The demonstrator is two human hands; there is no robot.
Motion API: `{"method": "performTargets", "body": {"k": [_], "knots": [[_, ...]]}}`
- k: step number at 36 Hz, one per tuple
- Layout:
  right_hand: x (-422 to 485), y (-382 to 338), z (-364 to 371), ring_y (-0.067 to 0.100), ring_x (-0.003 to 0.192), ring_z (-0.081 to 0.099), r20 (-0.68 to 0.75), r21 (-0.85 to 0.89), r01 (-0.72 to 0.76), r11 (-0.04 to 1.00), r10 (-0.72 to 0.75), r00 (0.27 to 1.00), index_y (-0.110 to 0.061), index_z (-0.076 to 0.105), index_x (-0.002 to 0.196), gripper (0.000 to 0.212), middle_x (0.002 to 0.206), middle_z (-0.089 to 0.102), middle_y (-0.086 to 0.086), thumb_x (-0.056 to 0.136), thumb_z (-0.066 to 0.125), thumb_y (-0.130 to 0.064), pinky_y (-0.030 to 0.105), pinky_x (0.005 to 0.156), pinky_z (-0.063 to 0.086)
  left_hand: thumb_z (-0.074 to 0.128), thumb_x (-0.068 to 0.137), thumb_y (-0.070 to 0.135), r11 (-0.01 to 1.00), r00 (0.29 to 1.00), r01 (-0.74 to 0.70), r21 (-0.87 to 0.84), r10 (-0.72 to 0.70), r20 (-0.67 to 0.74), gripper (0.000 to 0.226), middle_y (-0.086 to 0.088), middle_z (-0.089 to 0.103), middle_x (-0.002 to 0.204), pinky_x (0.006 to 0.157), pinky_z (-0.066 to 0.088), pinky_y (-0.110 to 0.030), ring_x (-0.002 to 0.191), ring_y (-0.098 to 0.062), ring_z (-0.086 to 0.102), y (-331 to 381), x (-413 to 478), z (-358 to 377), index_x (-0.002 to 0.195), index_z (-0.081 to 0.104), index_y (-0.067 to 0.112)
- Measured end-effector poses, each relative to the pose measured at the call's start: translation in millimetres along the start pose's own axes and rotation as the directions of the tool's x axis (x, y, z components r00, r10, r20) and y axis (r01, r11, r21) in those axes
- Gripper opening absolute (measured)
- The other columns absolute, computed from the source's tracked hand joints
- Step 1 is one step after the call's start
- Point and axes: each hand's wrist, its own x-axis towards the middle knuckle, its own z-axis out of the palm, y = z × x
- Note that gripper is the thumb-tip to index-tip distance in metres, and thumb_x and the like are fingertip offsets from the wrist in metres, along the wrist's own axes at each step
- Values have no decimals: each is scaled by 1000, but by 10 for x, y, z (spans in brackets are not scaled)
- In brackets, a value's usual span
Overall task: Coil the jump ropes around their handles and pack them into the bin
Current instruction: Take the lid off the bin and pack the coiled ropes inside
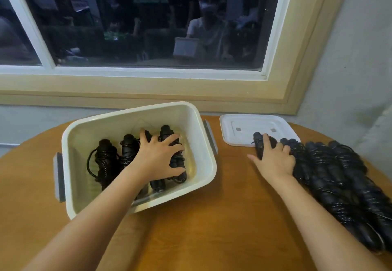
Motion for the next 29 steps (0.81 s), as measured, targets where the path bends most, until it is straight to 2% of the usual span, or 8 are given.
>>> {"method": "performTargets", "body": {"k": [8, 12, 14, 16, 18, 21, 25, 29], "knots": [[152, -85, 108, 29, 120, 45, 59, -210, 0, 978, 13, 998, -25, -1, 157, 92, 130, 53, 16, 93, 63, -39, 32, 80, 42, 45, 85, 74, 1000, 1000, 2, -8, -2, 6, 68, 14, 7, 164, 110, -5, -72, 143, -37, 27, 13, -5, -16, 146, 32, 47], [54, -79, 7, 35, 120, 49, 135, 234, -67, 970, 35, 990, -27, -5, 157, 85, 129, 57, 16, 97, 54, -40, 36, 74, 43, 47, 85, 73, 1000, 1000, 2, -25, -2, -1, 67, 12, 11, 164, 109, -6, -72, 143, -37, 27, 18, -10, -8, 146, 36, 45], [-42, -59, -169, 35, 119, 54, 190, 630, -130, 766, 11, 982, -27, 1, 158, 81, 135, 56, 15, 98, 56, -35, 37, 80, 45, 48, 85, 72, 1000, 1000, 3, -19, -3, 1, 67, 12, 11, 163, 109, -6, -73, 143, -38, 27, 23, -11, -9, 145, 37, 44], [-182, -77, -438, 28, 119, 54, 234, 910, -190, 370, -76, 969, -28, 11, 158, 75, 145, 49, 12, 98, 57, -25, 35, 87, 45, 48, 86, 71, 1000, 1000, 9, -7, -9, 13, 67, 11, 9, 164, 108, -7, -74, 143, -38, 25, 34, -7, -11, 146, 35, 44], [-379, -145, -752, 21, 117, 58, 218, 974, -202, 106, -166, 962, -34, 20, 156, 69, 141, 54, 7, 98, 58, -28, 36, 93, 48, 48, 87, 69, 1000, 1000, 11, -4, -11, 20, 67, 10, 8, 164, 107, -8, -75, 144, -39, 23, 45, -1, -12, 147, 34, 44], [-702, -335, -1165, 11, 105, 66, 91, 989, -124, -83, -324, 942, -39, 29, 151, 72, 131, 61, -3, 89, 64, -37, 29, 87, 51, 48, 87, 68, 1000, 999, 16, -10, -16, 34, 66, 9, 8, 164, 106, -9, -76, 145, -40, 21, 47, 2, -8, 147, 35, 43], [-1000, -799, -1307, 5, 102, 63, -39, 999, 42, -5, -457, 889, -40, 23, 152, 77, 135, 53, -9, 91, 66, -23, 16, 63, 54, 49, 86, 69, 999, 998, 31, -13, -31, 61, 70, 6, 9, 164, 107, -6, -78, 144, -42, 23, 49, 19, -20, 149, 32, 43], [-1048, -1215, -1043, 17, 124, 53, -301, 805, 441, 397, -368, 880, -44, 2, 155, 88, 149, 41, -3, 94, 64, -27, 32, 82, 58, 48, 87, 70, 998, 994, 59, -17, -57, 91, 77, 6, 10, 165, 108, -5, -76, 144, -42, 22, 73, 6, -89, 153, 20, 43]]}}
